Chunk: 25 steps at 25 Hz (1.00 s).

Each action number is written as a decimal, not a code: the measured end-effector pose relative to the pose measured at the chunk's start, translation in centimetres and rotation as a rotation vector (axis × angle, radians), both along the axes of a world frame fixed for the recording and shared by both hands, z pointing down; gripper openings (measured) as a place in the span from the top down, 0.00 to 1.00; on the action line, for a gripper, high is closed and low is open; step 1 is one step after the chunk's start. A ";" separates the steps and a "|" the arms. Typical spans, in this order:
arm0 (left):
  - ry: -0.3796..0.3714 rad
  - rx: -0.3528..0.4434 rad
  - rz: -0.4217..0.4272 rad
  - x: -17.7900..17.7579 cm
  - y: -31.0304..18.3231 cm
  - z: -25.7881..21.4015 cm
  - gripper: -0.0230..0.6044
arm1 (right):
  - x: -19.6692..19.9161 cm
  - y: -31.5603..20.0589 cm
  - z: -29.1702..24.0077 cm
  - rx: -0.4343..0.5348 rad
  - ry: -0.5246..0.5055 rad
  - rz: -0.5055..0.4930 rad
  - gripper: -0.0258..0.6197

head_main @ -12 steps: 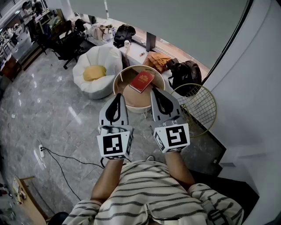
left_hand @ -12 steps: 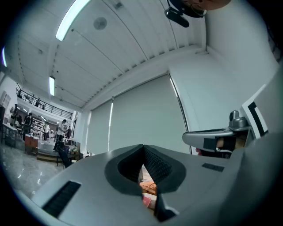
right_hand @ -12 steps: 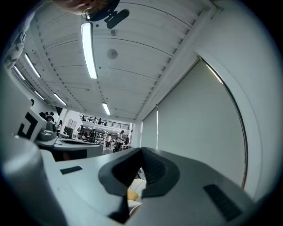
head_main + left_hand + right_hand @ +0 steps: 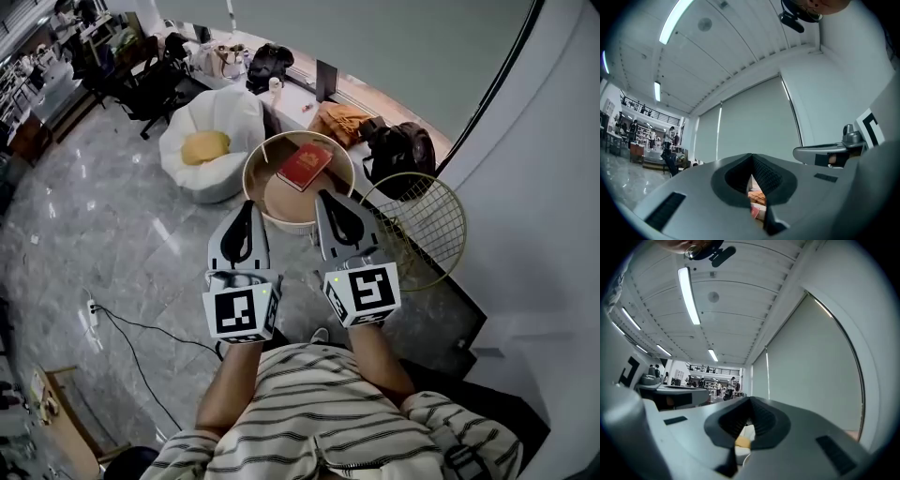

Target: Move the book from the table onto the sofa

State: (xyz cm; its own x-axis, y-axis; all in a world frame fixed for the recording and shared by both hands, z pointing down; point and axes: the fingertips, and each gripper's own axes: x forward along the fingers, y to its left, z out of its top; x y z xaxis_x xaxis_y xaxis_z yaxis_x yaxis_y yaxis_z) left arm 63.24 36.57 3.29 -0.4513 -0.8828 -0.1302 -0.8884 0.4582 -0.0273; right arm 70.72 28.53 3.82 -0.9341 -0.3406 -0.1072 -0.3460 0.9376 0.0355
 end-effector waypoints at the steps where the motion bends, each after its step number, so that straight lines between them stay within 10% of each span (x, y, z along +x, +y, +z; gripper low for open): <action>1: -0.001 -0.005 -0.003 0.1 -0.2 0.1 0.96 | 0.0 -0.3 0.3 -0.012 -0.003 -0.003 0.94; 11: 0.024 -0.029 0.014 -4.0 -4.9 3.4 0.96 | -4.7 -5.1 3.4 -0.071 -0.002 0.021 0.94; 25: 0.040 -0.083 0.165 -23.7 -16.4 5.9 0.96 | -23.3 -15.1 4.9 -0.061 0.041 0.167 0.94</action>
State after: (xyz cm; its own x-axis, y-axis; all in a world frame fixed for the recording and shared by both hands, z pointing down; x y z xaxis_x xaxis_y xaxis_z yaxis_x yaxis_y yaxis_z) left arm 39.50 20.17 9.18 -0.3028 -0.9523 -0.0383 -0.9525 0.3037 -0.0219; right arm 47.41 13.44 8.67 -0.8674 -0.4957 -0.0441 -0.4961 0.8683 -0.0026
